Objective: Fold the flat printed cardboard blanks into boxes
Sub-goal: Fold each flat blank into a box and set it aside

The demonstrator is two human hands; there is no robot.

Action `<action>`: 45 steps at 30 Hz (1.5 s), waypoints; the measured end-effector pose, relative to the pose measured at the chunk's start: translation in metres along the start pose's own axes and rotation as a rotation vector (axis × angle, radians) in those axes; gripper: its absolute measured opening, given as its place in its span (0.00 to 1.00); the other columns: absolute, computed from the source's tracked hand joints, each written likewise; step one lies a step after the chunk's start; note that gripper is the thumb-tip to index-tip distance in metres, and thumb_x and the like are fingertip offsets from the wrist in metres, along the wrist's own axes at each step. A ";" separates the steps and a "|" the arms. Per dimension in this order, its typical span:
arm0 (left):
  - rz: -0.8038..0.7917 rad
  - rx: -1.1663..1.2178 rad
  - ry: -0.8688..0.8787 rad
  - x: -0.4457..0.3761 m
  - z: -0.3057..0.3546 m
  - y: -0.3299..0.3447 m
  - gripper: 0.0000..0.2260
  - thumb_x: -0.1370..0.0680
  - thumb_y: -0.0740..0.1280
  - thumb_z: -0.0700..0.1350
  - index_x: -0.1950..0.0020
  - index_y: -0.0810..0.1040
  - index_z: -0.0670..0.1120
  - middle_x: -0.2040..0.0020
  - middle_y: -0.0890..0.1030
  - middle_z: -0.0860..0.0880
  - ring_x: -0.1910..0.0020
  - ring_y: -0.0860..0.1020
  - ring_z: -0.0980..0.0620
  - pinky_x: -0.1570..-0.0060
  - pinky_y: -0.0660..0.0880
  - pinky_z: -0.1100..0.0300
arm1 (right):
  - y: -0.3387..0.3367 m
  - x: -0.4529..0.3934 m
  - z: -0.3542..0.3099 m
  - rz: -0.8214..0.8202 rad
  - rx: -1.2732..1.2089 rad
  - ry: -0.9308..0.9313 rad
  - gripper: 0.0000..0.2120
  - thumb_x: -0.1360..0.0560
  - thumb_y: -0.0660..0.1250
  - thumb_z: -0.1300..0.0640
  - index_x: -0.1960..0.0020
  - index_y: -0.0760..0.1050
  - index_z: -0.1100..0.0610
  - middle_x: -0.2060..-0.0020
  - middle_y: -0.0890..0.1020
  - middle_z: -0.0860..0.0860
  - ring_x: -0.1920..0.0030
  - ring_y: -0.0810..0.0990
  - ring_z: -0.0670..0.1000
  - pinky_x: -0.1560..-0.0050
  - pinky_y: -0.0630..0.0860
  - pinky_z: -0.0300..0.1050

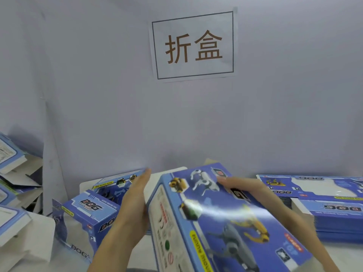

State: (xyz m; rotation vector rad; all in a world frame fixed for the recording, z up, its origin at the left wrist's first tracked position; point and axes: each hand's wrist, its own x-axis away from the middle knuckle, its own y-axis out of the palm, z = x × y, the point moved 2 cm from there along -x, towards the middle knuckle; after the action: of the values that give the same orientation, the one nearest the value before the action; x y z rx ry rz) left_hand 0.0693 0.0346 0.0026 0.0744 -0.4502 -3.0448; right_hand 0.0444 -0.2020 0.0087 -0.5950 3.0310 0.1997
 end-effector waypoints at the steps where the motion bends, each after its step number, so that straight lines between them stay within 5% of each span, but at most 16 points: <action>1: 0.006 -0.038 0.013 0.000 0.000 -0.004 0.13 0.19 0.65 0.52 0.44 0.78 0.42 0.61 0.82 0.41 0.67 0.82 0.43 0.65 0.80 0.52 | 0.005 -0.002 -0.003 -0.116 0.048 0.069 0.24 0.15 0.53 0.61 0.56 0.84 0.71 0.57 0.86 0.64 0.65 0.86 0.47 0.76 0.72 0.30; 3: 0.026 -0.129 0.028 0.002 -0.001 -0.009 0.07 0.20 0.65 0.42 0.46 0.76 0.38 0.68 0.80 0.43 0.74 0.79 0.48 0.73 0.75 0.60 | 0.007 -0.020 -0.006 -0.110 0.157 0.120 0.28 0.17 0.56 0.53 0.68 0.86 0.61 0.69 0.85 0.55 0.67 0.85 0.44 0.66 0.78 0.32; 6: -0.020 -0.182 -0.012 0.001 -0.002 -0.005 0.06 0.20 0.64 0.38 0.47 0.80 0.38 0.64 0.84 0.42 0.71 0.82 0.49 0.73 0.78 0.61 | 0.006 -0.019 0.000 -0.157 -0.100 0.086 0.29 0.21 0.58 0.34 0.35 0.80 0.55 0.42 0.83 0.59 0.42 0.83 0.58 0.41 0.79 0.54; 8: -0.094 -0.249 -0.024 0.001 -0.003 0.002 0.07 0.20 0.64 0.33 0.51 0.79 0.42 0.58 0.84 0.42 0.70 0.83 0.56 0.70 0.78 0.64 | -0.003 -0.027 0.007 -0.079 -0.042 0.053 0.22 0.24 0.66 0.40 0.46 0.85 0.58 0.45 0.84 0.63 0.57 0.87 0.55 0.51 0.80 0.50; 10: -0.144 -0.310 0.002 -0.001 -0.005 0.014 0.10 0.21 0.62 0.29 0.51 0.78 0.43 0.59 0.82 0.44 0.72 0.81 0.61 0.72 0.75 0.68 | -0.007 -0.030 0.009 0.112 0.183 -0.008 0.16 0.25 0.68 0.48 0.62 0.85 0.58 0.59 0.87 0.59 0.71 0.84 0.48 0.67 0.77 0.38; 12: -0.149 -0.280 -0.026 0.002 -0.011 0.026 0.08 0.21 0.63 0.31 0.46 0.78 0.41 0.60 0.84 0.42 0.68 0.84 0.53 0.73 0.76 0.63 | -0.010 -0.033 0.010 0.161 0.308 -0.015 0.11 0.23 0.68 0.51 0.57 0.84 0.57 0.66 0.86 0.52 0.71 0.84 0.46 0.73 0.74 0.32; 17: -0.142 -0.264 -0.040 0.004 -0.021 0.029 0.08 0.19 0.65 0.40 0.42 0.78 0.50 0.44 0.80 0.38 0.59 0.86 0.44 0.65 0.80 0.55 | -0.016 -0.030 0.011 0.188 0.284 -0.033 0.04 0.28 0.73 0.50 0.54 0.85 0.47 0.57 0.88 0.54 0.60 0.87 0.55 0.66 0.80 0.40; 20: -0.174 -0.221 -0.033 0.003 -0.021 0.027 0.09 0.19 0.65 0.39 0.41 0.78 0.49 0.48 0.84 0.39 0.58 0.86 0.43 0.67 0.81 0.55 | -0.014 -0.030 0.011 0.139 0.245 -0.047 0.16 0.38 0.76 0.48 0.50 0.84 0.48 0.57 0.87 0.55 0.61 0.87 0.56 0.68 0.80 0.40; 24: -0.198 -0.178 0.012 0.001 -0.022 0.025 0.09 0.19 0.66 0.37 0.42 0.79 0.47 0.51 0.85 0.41 0.56 0.86 0.41 0.64 0.81 0.53 | -0.015 -0.030 0.013 0.139 0.215 -0.072 0.22 0.38 0.76 0.51 0.44 0.81 0.52 0.56 0.87 0.58 0.61 0.87 0.58 0.67 0.81 0.43; 31: -0.202 -0.172 0.052 0.000 -0.022 0.026 0.03 0.21 0.67 0.36 0.52 0.79 0.42 0.55 0.85 0.39 0.62 0.85 0.43 0.70 0.79 0.56 | -0.021 -0.031 0.014 0.181 0.234 -0.066 0.09 0.28 0.72 0.66 0.57 0.87 0.54 0.56 0.86 0.61 0.61 0.85 0.58 0.65 0.82 0.45; 34: -0.178 -0.135 0.064 0.001 -0.021 0.027 0.04 0.21 0.66 0.35 0.50 0.80 0.42 0.56 0.85 0.40 0.64 0.85 0.44 0.71 0.79 0.57 | -0.015 -0.028 0.010 0.162 0.209 -0.073 0.08 0.27 0.71 0.63 0.52 0.86 0.53 0.58 0.87 0.59 0.64 0.85 0.55 0.66 0.82 0.43; 37: -0.081 -0.075 0.111 0.001 -0.014 0.022 0.10 0.20 0.64 0.34 0.46 0.81 0.46 0.56 0.85 0.41 0.67 0.84 0.45 0.74 0.78 0.58 | -0.015 -0.030 0.004 0.156 0.122 -0.081 0.13 0.24 0.67 0.55 0.41 0.81 0.52 0.62 0.85 0.52 0.67 0.82 0.47 0.66 0.78 0.36; 41: 0.148 -0.088 0.234 -0.003 -0.004 0.004 0.10 0.19 0.65 0.39 0.44 0.77 0.53 0.54 0.84 0.43 0.65 0.85 0.44 0.72 0.80 0.53 | -0.005 -0.020 -0.008 -0.116 -0.096 -0.008 0.23 0.39 0.70 0.39 0.53 0.88 0.53 0.56 0.87 0.56 0.60 0.87 0.52 0.64 0.82 0.42; 44: 0.232 -0.039 0.308 -0.001 0.000 0.000 0.08 0.20 0.69 0.43 0.44 0.75 0.54 0.53 0.85 0.43 0.63 0.86 0.43 0.71 0.80 0.52 | -0.001 -0.010 -0.014 -0.152 0.119 0.018 0.61 0.64 0.84 0.39 0.32 0.77 0.55 0.46 0.85 0.57 0.67 0.85 0.42 0.55 0.82 0.44; 45: 0.251 -0.012 0.324 0.000 0.002 0.000 0.08 0.21 0.69 0.45 0.44 0.74 0.54 0.54 0.85 0.45 0.63 0.86 0.43 0.71 0.80 0.53 | 0.002 -0.010 -0.016 -0.191 0.165 -0.001 0.57 0.59 0.86 0.38 0.31 0.76 0.49 0.44 0.85 0.56 0.62 0.87 0.45 0.54 0.82 0.45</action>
State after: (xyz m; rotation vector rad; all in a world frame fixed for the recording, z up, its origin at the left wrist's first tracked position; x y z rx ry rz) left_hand 0.0690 0.0347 0.0042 0.4643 -0.3822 -2.7187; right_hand 0.0523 -0.1985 0.0259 -0.8613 2.9260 -0.0565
